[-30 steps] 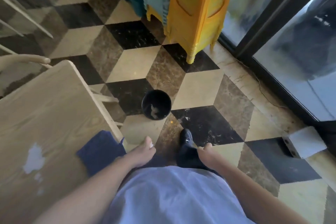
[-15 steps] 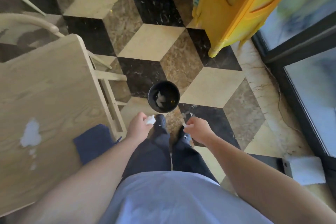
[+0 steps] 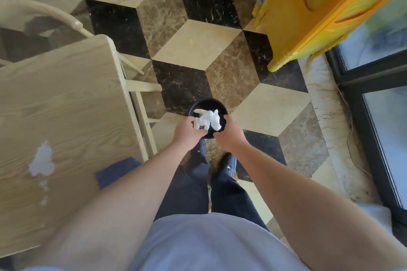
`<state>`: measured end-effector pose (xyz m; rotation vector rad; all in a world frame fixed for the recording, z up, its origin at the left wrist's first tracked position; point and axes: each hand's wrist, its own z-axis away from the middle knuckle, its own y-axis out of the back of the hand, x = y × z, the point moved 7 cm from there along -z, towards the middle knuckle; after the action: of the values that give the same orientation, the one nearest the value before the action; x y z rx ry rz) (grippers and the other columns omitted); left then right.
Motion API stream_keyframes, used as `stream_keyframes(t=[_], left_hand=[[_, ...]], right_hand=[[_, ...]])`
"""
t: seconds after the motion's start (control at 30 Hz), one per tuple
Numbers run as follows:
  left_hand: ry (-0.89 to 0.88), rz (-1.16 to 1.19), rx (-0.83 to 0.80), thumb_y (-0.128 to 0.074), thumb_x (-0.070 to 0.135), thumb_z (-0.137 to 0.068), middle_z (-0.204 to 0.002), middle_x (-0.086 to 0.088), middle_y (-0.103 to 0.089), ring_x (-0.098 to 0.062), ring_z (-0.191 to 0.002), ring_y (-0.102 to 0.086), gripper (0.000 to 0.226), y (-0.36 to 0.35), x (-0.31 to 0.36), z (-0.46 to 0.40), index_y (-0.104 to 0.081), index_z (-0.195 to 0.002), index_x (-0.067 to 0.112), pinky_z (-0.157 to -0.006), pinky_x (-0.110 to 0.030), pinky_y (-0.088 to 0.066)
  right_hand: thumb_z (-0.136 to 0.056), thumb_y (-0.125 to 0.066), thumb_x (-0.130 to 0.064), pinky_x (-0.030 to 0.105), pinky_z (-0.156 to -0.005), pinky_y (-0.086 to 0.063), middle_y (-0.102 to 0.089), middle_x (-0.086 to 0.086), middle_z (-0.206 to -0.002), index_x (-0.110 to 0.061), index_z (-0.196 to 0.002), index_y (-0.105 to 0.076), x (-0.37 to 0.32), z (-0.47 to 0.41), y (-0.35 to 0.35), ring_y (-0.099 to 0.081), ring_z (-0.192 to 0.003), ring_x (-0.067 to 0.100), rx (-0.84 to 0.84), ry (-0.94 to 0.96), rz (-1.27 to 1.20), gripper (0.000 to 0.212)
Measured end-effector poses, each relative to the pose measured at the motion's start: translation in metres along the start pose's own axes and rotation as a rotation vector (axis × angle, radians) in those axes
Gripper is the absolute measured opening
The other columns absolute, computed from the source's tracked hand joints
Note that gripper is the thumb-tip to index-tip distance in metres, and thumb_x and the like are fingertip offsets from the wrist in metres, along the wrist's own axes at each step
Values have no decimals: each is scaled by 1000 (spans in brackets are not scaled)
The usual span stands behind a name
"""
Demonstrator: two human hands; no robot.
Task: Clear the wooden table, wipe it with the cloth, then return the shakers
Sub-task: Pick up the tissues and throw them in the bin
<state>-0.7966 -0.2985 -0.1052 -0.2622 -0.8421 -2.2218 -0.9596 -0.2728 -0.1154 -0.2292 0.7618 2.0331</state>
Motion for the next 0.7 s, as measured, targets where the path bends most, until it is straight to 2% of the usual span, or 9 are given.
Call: stream_keyframes(t=[0.07, 0.17, 0.3, 0.33, 0.4, 0.47, 0.6, 0.67, 0.7], left_hand=[[52, 5, -74, -73, 33, -79, -132, -5, -60, -27, -111, -63, 67, -2, -7, -2, -49, -140, 19, -92, -39, -55], [73, -47, -132, -64, 21, -87, -119, -9, -64, -31, -106, -65, 40, -3, -23, 9, -57, -126, 17, -94, -45, -56], [201, -38, -226, -55, 17, -90, -91, -8, -66, -25, -76, -66, 13, -14, -66, 26, -57, -103, 20, -70, -33, -56], [231, -24, -239, -54, 16, -91, -87, -8, -64, -23, -71, -62, 10, -16, -75, 31, -59, -100, 17, -64, -31, -53], [277, -3, -249, -53, 17, -92, -85, -8, -63, -20, -70, -61, 13, -20, -90, 42, -62, -99, 11, -61, -28, -51], [286, -7, -246, -53, 19, -91, -86, -7, -65, -19, -71, -63, 15, -22, -101, 53, -63, -101, 14, -64, -29, -53], [290, -66, -251, -52, 21, -91, -88, -6, -67, -18, -72, -64, 18, -26, -115, 71, -63, -103, 15, -65, -29, -54], [305, -88, -235, -51, 21, -90, -87, -5, -67, -19, -71, -63, 20, -25, -118, 79, -64, -103, 15, -66, -29, -54], [306, -97, -219, -51, 22, -89, -88, -5, -69, -19, -71, -64, 20, -24, -119, 82, -64, -103, 15, -68, -30, -56]], right_hand=[[-87, -59, -14, 39, -86, -54, -47, 10, -139, -17, -150, -29, 9, -1, 0, -58, -113, 29, 3, -36, -17, 71], [-88, -53, -16, 37, -84, -50, -53, 11, -126, -10, -135, -45, 33, 3, 2, -56, -106, 27, -19, -86, 58, 48], [-85, -49, -13, 27, -60, -44, -61, 7, -83, -4, -97, -62, 83, 24, -1, -58, -81, 28, -132, -189, 97, 19], [-85, -49, -11, 28, -61, -47, -60, 8, -77, -3, -88, -62, 96, 29, -2, -58, -78, 28, -155, -213, 109, 15], [-89, -50, -11, 35, -75, -56, -61, 9, -83, -8, -86, -58, 121, 42, -6, -58, -81, 27, -184, -270, 93, 9], [-93, -52, -14, 40, -88, -56, -62, 9, -92, -14, -88, -56, 139, 55, -9, -59, -84, 25, -202, -298, 65, 6], [-94, -54, -14, 37, -84, -57, -65, 7, -89, -17, -82, -56, 161, 78, -14, -61, -80, 23, -220, -323, -41, 12], [-90, -54, -13, 38, -80, -57, -69, 9, -91, -10, -88, -61, 172, 84, -14, -67, -85, 27, -215, -323, -57, 7], [-87, -53, -12, 38, -74, -56, -71, 12, -94, -6, -93, -63, 180, 86, -13, -69, -89, 31, -204, -330, -57, 13]])
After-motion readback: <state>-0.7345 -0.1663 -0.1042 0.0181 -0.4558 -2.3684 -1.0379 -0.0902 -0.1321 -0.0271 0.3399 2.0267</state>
